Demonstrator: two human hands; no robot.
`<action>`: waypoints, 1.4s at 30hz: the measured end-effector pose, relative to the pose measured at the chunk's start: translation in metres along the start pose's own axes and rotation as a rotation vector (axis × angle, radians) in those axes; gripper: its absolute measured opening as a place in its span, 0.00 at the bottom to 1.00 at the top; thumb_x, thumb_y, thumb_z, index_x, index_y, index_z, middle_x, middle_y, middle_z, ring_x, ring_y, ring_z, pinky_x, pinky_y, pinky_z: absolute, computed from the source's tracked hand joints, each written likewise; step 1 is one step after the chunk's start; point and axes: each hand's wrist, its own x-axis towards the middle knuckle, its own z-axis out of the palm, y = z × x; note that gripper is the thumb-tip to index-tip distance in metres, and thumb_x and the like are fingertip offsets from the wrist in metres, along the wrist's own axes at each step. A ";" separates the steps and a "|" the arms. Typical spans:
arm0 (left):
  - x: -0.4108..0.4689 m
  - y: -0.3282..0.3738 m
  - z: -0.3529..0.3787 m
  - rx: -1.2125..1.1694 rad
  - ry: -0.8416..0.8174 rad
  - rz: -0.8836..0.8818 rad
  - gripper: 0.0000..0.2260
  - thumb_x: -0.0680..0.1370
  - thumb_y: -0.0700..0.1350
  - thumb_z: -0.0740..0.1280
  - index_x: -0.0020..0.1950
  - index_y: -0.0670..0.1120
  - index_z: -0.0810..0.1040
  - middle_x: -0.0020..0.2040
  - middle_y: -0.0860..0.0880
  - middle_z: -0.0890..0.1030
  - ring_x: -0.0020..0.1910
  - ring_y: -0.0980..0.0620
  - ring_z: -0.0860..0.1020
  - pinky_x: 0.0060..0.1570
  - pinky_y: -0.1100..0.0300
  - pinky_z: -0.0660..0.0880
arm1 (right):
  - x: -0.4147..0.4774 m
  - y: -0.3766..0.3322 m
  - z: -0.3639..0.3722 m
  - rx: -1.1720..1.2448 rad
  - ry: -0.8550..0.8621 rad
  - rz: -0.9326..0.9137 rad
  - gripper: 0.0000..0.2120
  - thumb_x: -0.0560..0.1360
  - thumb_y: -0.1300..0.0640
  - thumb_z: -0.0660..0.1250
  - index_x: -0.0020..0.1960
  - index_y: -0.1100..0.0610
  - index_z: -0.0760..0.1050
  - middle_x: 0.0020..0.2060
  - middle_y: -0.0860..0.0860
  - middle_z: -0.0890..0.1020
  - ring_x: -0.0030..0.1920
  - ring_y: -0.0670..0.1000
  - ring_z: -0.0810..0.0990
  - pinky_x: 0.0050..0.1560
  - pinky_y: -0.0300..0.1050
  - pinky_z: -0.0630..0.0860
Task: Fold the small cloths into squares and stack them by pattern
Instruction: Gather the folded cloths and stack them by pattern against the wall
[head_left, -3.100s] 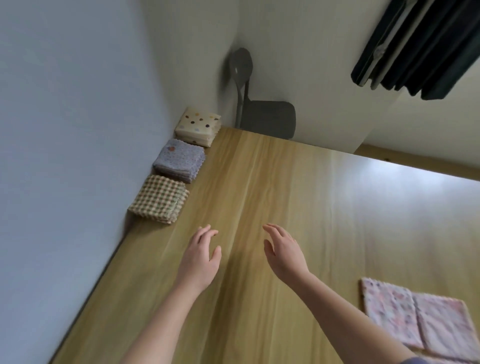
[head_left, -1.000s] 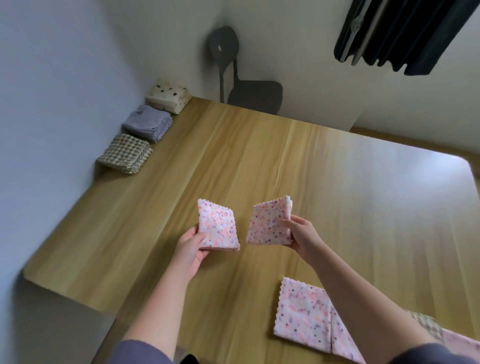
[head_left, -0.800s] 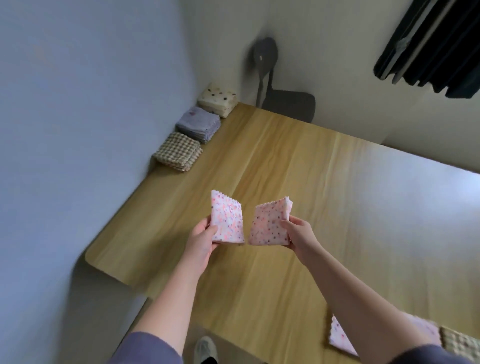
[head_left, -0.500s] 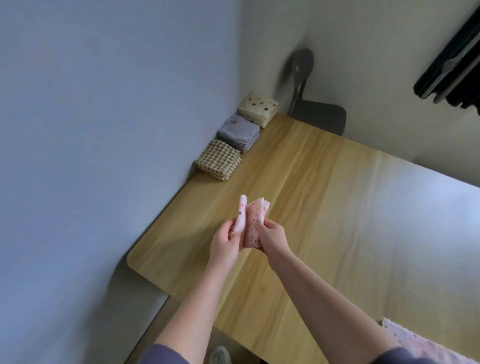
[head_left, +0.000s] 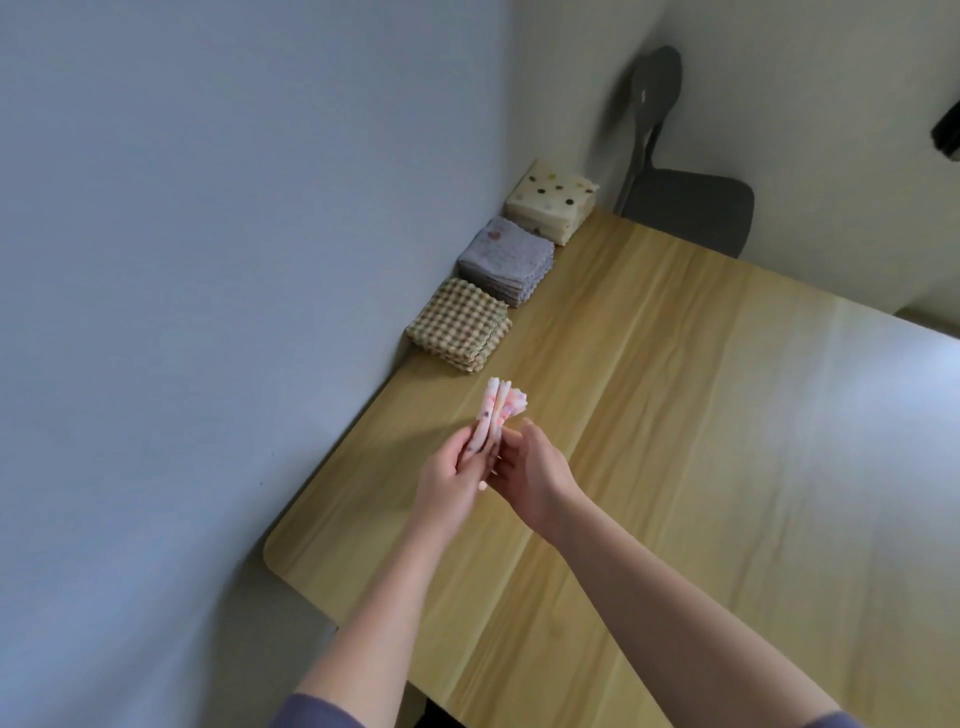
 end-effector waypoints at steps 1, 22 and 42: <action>0.002 -0.001 -0.005 -0.009 -0.046 0.006 0.13 0.79 0.42 0.65 0.60 0.57 0.78 0.52 0.60 0.83 0.53 0.61 0.80 0.48 0.66 0.76 | 0.004 0.000 -0.001 0.013 -0.021 0.018 0.24 0.83 0.52 0.47 0.62 0.66 0.75 0.56 0.62 0.81 0.55 0.58 0.80 0.55 0.50 0.76; 0.072 -0.027 -0.124 -0.339 -0.483 -0.452 0.18 0.75 0.49 0.68 0.61 0.41 0.79 0.58 0.40 0.81 0.59 0.44 0.78 0.59 0.52 0.75 | 0.040 0.005 0.034 -1.812 0.017 -0.903 0.17 0.71 0.43 0.70 0.57 0.48 0.78 0.51 0.44 0.75 0.53 0.48 0.72 0.59 0.48 0.68; 0.100 -0.056 -0.120 -0.664 -0.163 -0.674 0.18 0.83 0.49 0.56 0.63 0.38 0.76 0.59 0.40 0.81 0.61 0.45 0.78 0.62 0.49 0.71 | 0.032 -0.012 0.030 -1.354 -0.035 -0.324 0.04 0.72 0.57 0.65 0.47 0.56 0.75 0.32 0.54 0.76 0.32 0.48 0.73 0.36 0.41 0.71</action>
